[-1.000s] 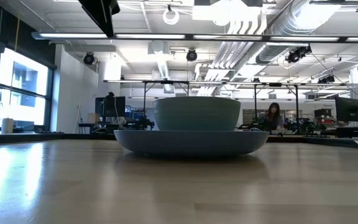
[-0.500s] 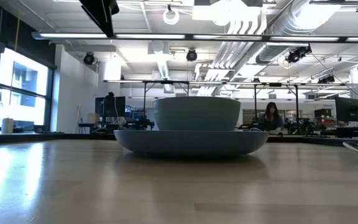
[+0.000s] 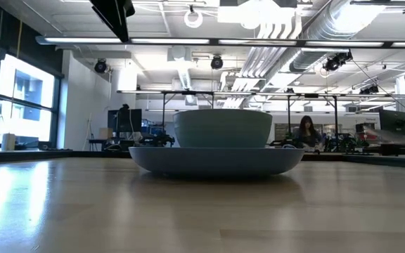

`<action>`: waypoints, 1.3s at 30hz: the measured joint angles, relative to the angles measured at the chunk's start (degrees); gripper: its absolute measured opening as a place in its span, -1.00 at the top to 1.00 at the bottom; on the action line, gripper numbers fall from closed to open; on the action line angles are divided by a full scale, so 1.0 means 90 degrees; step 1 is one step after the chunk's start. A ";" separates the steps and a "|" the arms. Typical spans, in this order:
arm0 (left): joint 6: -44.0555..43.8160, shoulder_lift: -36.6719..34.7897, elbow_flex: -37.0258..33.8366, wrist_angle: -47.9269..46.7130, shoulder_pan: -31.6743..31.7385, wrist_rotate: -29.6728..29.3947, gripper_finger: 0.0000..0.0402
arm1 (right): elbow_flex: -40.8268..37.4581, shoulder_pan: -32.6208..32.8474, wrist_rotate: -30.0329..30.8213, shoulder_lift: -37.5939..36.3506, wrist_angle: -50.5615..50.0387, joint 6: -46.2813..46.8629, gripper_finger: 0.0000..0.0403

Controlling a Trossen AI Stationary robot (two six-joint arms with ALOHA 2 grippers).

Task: Set table place
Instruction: Put the yellow spoon into the green bowl

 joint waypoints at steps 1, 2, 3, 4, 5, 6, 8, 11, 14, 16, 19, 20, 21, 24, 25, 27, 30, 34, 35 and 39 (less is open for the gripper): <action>0.0000 0.0000 0.0000 0.0002 0.0000 0.0001 -0.01 | 0.0213 -0.0092 -0.0003 -0.0050 -0.0286 -0.0161 0.93; 0.0000 0.0000 0.0000 0.0001 0.0000 0.0005 -0.01 | 0.0460 -0.0184 0.0005 -0.0094 -0.0591 -0.0365 0.93; 0.0000 0.0000 0.0000 0.0002 0.0000 0.0007 -0.01 | 0.0727 -0.0288 0.0000 -0.0138 -0.0909 -0.0600 0.93; 0.0000 0.0000 0.0000 0.0002 0.0000 0.0019 -0.01 | 0.1019 -0.0406 -0.0002 -0.0171 -0.1258 -0.0877 0.93; 0.0000 0.0000 0.0000 0.0002 0.0000 0.0019 -0.01 | 0.1313 -0.0537 -0.0019 -0.0184 -0.1636 -0.1185 0.93; 0.0000 0.0000 0.0000 0.0002 0.0000 0.0021 -0.01 | 0.1615 -0.0680 -0.0031 -0.0185 -0.1974 -0.1522 0.93; 0.0000 0.0000 0.0000 -0.0001 0.0000 0.0022 -0.01 | 0.2257 -0.1012 -0.0051 -0.0183 -0.2594 -0.2293 0.93; 0.0005 0.0001 0.0000 -0.0011 0.0000 0.0022 -0.01 | 0.3079 -0.1593 -0.0044 -0.0190 -0.3272 -0.3474 0.93; 0.0007 0.0000 0.0000 -0.0013 0.0000 0.0022 -0.01 | 0.3686 -0.2202 -0.0055 -0.0196 -0.3698 -0.4705 0.93; 0.0032 0.0000 0.0000 -0.0020 0.0000 0.0022 -0.01 | 0.3909 -0.2645 -0.0207 -0.0194 -0.3777 -0.5503 0.93; 0.0083 0.0000 0.0000 -0.0024 0.0000 0.0022 -0.01 | 0.4001 -0.3328 -0.0591 -0.0162 -0.3740 -0.6628 0.93; 0.0102 0.0000 0.0000 -0.0025 0.0000 0.0022 -0.01 | 0.4001 -0.3532 -0.0774 -0.0107 -0.3748 -0.6985 0.93; 0.0128 0.0001 0.0000 -0.0025 0.0000 0.0022 -0.01 | 0.3999 -0.3730 -0.0972 -0.0023 -0.3756 -0.7344 0.93; 0.0155 0.0001 0.0000 -0.0027 0.0000 0.0022 -0.01 | 0.3999 -0.4255 -0.1552 0.0330 -0.3751 -0.8343 0.93; 0.0155 0.0000 0.0000 -0.0027 0.0000 0.0022 -0.01 | 0.3999 -0.4400 -0.1714 0.0472 -0.3749 -0.8668 0.93; 0.0167 0.0000 0.0000 -0.0027 0.0000 0.0022 -0.01 | 0.3999 -0.4629 -0.1998 0.0774 -0.3740 -0.9237 0.93; 0.0170 0.0001 0.0001 -0.0027 0.0000 0.0022 -0.01 | 0.3999 -0.4861 -0.2371 0.1181 -0.3728 -0.9915 0.94; 0.0170 0.0002 0.0002 -0.0025 0.0000 0.0022 -0.01 | 0.3999 -0.4970 -0.2759 0.1560 -0.3732 -1.0486 0.94; 0.0170 0.0002 0.0002 -0.0025 0.0000 0.0022 -0.01 | 0.3999 -0.4984 -0.2799 0.1626 -0.3732 -1.0551 0.94; 0.0169 0.0002 0.0002 -0.0001 0.0000 0.0022 -0.01 | 0.4216 -0.4998 -0.2885 0.1850 -0.3767 -1.0757 0.94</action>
